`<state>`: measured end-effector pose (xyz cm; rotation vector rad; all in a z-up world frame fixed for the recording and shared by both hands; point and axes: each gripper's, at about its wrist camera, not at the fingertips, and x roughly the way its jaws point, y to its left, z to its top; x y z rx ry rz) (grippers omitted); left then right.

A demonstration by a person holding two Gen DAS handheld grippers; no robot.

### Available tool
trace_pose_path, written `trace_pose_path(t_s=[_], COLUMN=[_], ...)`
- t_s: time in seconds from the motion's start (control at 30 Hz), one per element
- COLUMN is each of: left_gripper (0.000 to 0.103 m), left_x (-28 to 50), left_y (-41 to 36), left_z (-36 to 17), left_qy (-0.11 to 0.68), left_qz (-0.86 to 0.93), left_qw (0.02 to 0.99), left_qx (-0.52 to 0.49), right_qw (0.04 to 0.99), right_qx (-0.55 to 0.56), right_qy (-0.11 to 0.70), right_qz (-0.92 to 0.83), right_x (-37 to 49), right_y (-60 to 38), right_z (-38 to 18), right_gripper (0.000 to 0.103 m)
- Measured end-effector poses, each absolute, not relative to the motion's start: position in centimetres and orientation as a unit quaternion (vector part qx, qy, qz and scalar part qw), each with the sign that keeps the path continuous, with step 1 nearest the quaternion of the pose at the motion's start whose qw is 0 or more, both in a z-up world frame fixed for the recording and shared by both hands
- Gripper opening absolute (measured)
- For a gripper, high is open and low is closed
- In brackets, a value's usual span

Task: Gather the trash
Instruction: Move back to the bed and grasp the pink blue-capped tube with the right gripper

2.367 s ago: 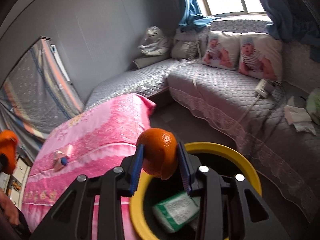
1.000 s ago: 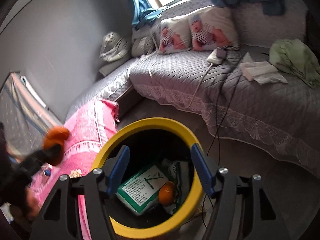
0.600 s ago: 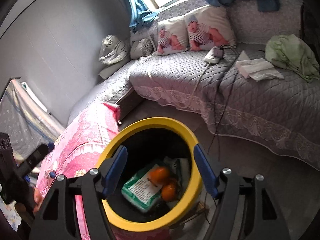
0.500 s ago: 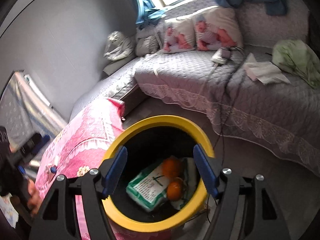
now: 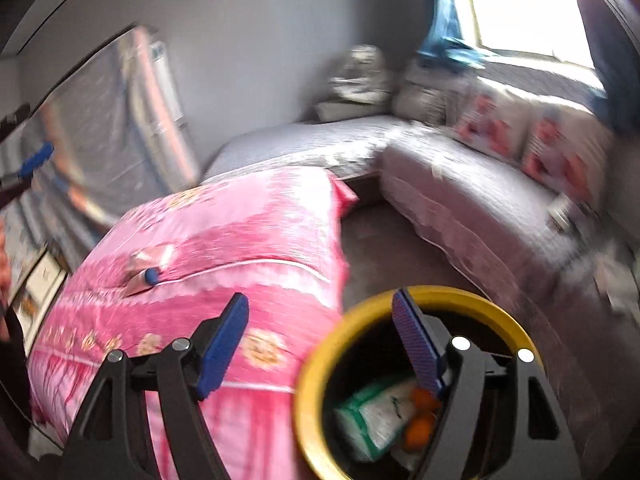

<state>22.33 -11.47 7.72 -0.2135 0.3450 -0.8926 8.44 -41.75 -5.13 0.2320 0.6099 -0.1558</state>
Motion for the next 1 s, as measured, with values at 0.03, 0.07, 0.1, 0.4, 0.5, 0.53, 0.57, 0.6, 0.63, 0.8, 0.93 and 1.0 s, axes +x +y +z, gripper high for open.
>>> trace_pose_path(t_s=[0.03,0.07,0.1,0.4,0.5,0.53,0.57,0.6,0.63,0.8,0.93,1.0], left_gripper=[0.09,0.09,0.09,0.091,0.091,0.091,0.091,0.091,0.091,0.091,0.091,0.091], left_x=[22.4,22.5,22.6,22.6,22.8,22.8,22.9,23.1,23.4,25.3,26.1,26.3], left_y=[-9.6,-7.9,-5.5,11.3,14.6,15.2,15.8,16.6,17.0,18.2,18.4,18.2], left_z=[8.1,8.5,8.8,7.3,4.8,3.9,2.7,1.7,0.7,-3.5,-4.8,-5.1], left_qy=[0.159,0.153,0.145,0.123,0.135,0.142,0.151,0.16,0.172,0.219,0.228,0.229], left_qz=[-0.414,-0.4,-0.376,-0.223,-0.19,-0.183,-0.178,-0.176,-0.178,-0.197,-0.209,-0.213], left_qw=[0.89,0.899,0.911,0.957,0.96,0.96,0.959,0.956,0.952,0.929,0.923,0.923], left_qx=[-0.1,-0.097,-0.092,-0.139,-0.157,-0.159,-0.164,-0.17,-0.179,-0.225,-0.229,-0.226], right_qw=[0.947,0.949,0.95,0.93,0.916,0.911,0.905,0.901,0.897,0.876,0.862,0.859], right_qx=[0.092,0.073,0.045,-0.102,-0.104,-0.106,-0.107,-0.108,-0.11,-0.113,-0.121,-0.118], right_qy=[0.302,0.304,0.307,0.335,0.356,0.363,0.371,0.376,0.382,0.407,0.425,0.429], right_qz=[-0.056,-0.043,-0.025,0.111,0.155,0.166,0.179,0.186,0.193,0.235,0.249,0.252], right_x=[9.8,10.9,12.4,21.9,25.0,25.9,26.9,27.5,28.4,31.1,32.8,33.4], right_y=[-40.3,-39.1,-37.4,-25.7,-23.0,-22.3,-21.7,-21.4,-20.7,-18.8,-18.2,-18.4], right_z=[-4.7,-4.4,-4.1,-4.0,-5.4,-6.0,-6.7,-7.1,-7.7,-9.8,-11.2,-11.7], right_gripper=[0.071,0.071,0.072,0.072,0.072,0.072,0.072,0.072,0.072,0.072,0.072,0.072])
